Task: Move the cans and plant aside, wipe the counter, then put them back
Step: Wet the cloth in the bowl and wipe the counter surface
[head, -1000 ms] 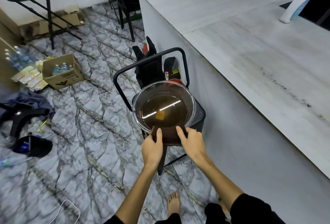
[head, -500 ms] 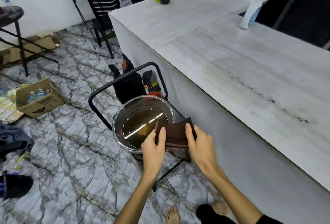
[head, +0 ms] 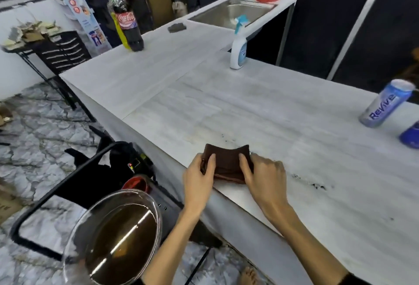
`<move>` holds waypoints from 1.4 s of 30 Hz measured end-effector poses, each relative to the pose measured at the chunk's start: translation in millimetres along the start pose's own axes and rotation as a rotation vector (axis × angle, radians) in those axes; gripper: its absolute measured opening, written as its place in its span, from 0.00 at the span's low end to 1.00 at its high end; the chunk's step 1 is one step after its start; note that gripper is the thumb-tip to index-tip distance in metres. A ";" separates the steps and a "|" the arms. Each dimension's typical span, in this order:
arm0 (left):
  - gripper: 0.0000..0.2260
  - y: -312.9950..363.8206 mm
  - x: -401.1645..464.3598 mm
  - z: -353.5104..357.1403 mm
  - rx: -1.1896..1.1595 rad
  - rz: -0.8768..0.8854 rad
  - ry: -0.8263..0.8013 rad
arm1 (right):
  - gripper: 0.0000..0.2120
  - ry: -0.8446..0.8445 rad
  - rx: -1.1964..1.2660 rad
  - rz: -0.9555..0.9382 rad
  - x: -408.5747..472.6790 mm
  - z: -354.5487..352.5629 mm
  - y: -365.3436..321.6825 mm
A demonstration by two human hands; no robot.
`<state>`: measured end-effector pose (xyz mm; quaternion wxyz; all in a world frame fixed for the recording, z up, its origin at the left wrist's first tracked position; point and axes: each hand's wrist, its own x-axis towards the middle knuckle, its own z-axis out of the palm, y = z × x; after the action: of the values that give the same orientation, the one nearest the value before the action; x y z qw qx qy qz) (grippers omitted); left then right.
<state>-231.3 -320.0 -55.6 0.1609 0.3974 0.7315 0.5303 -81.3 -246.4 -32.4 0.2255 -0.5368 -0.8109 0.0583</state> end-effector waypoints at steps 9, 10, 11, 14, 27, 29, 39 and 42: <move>0.12 -10.1 78.5 33.1 0.329 0.076 -0.034 | 0.23 -0.195 -0.215 -0.011 69.0 20.3 7.1; 0.12 -12.3 82.5 33.9 0.397 0.083 -0.048 | 0.22 -0.197 -0.247 0.009 70.4 21.4 7.7; 0.12 -13.6 85.6 33.8 0.469 0.095 -0.060 | 0.21 -0.192 -0.276 0.036 70.6 22.8 7.5; 0.13 -20.0 93.3 27.5 0.633 0.150 -0.073 | 0.19 -0.131 -0.252 0.057 67.0 31.2 3.3; 0.19 -69.9 132.6 -16.8 0.546 0.277 -0.247 | 0.50 -0.517 0.076 -0.151 23.7 57.8 -38.0; 0.20 -75.8 136.1 -20.2 0.570 0.325 -0.290 | 0.50 -0.514 0.054 -0.161 10.0 53.0 -30.8; 0.25 -87.7 140.1 -50.4 0.660 0.362 -0.373 | 0.46 -0.505 0.022 -0.027 66.2 61.1 -45.5; 0.25 -87.9 141.2 -51.8 0.644 0.353 -0.397 | 0.46 -0.502 0.036 -0.162 34.5 60.7 -57.1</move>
<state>-390.7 -258.1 -88.7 0.0728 0.6413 0.7353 0.2070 -166.6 -230.3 -56.8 0.0304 -0.4349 -0.8806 0.1857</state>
